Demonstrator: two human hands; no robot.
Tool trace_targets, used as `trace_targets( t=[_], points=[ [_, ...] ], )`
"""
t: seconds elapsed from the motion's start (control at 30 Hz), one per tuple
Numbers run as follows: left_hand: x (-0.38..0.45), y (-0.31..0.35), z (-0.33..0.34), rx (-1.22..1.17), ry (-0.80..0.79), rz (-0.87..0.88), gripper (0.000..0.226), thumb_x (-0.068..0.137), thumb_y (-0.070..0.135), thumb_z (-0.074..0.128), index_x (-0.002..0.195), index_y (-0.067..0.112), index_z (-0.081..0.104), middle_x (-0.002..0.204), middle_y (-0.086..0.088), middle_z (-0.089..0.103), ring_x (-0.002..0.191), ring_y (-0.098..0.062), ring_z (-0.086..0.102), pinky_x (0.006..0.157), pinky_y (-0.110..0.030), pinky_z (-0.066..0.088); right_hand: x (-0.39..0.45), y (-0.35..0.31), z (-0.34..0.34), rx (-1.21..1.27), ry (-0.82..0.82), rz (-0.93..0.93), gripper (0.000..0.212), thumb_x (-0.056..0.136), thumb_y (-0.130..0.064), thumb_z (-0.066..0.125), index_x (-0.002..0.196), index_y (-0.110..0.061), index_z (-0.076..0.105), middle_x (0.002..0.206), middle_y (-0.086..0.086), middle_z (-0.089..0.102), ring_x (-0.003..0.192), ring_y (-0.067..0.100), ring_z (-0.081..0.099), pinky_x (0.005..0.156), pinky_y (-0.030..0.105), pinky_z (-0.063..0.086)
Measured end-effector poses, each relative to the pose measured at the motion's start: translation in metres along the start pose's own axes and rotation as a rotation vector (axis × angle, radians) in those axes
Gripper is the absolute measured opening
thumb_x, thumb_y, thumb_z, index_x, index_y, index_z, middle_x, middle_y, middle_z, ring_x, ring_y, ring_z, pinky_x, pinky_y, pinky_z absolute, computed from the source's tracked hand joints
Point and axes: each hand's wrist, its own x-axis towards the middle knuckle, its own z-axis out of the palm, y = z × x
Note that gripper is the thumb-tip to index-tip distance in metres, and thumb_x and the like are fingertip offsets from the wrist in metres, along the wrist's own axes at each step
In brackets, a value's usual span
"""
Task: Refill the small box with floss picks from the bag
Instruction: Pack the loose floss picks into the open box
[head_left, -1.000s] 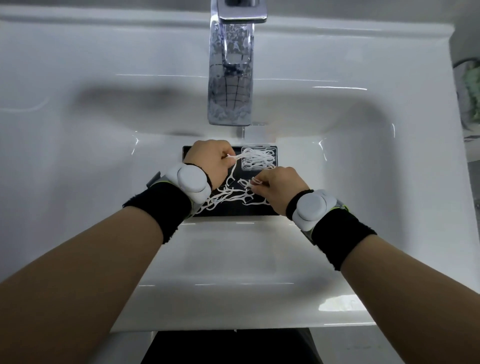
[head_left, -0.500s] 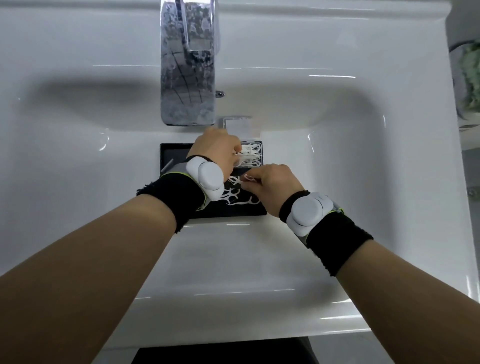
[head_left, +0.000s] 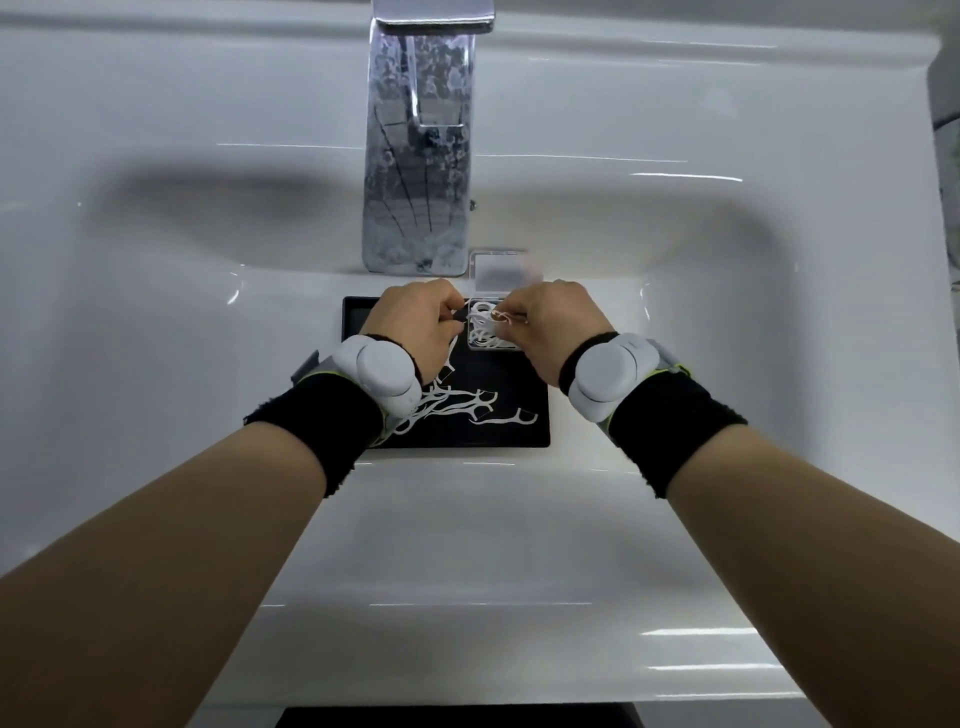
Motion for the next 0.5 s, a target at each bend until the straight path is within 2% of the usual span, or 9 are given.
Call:
trace_targets(
  t=[0.17,0.3,0.4,0.5],
  points=[
    [0.004,0.001,0.008,0.051,0.004,0.032,0.021,0.088,0.022,0.063,0.108,0.019,0.063,0.104,-0.004,0.064,0.098,-0.025,0.058,0.086,-0.031,0.045,-0.01,0.009,-0.002,0.133,0.1,0.02,0.037,0.09,-0.018,0.062,0.127,-0.018,0.06,0.113,0.004,0.065,0.103,0.021,0.059,0.089,0.02,0.038],
    [0.004,0.006,0.009,0.057,-0.01,0.055,0.02,0.089,0.023,0.061,0.109,0.019,0.062,0.105,-0.003,0.065,0.098,-0.022,0.058,0.087,-0.031,0.045,-0.016,0.024,0.001,0.1,0.139,0.051,0.032,0.091,-0.02,0.06,0.123,-0.018,0.062,0.111,0.005,0.062,0.104,0.023,0.056,0.09,0.026,0.04],
    [0.006,0.009,0.009,0.083,-0.029,0.069,0.014,0.09,0.024,0.06,0.102,0.018,0.065,0.101,-0.003,0.065,0.096,-0.023,0.059,0.086,-0.033,0.048,-0.014,0.024,0.007,0.075,0.122,0.046,0.027,0.092,-0.021,0.059,0.118,-0.017,0.065,0.11,0.007,0.061,0.105,0.024,0.054,0.085,0.024,0.037],
    [0.006,0.01,0.01,0.139,-0.062,0.085,0.011,0.09,0.025,0.06,0.093,0.019,0.069,0.099,-0.004,0.062,0.093,-0.024,0.058,0.084,-0.034,0.048,-0.011,0.017,0.009,0.054,0.097,0.021,0.023,0.094,-0.021,0.056,0.113,-0.016,0.068,0.109,0.009,0.063,0.105,0.026,0.055,0.089,0.031,0.043]
  ],
)
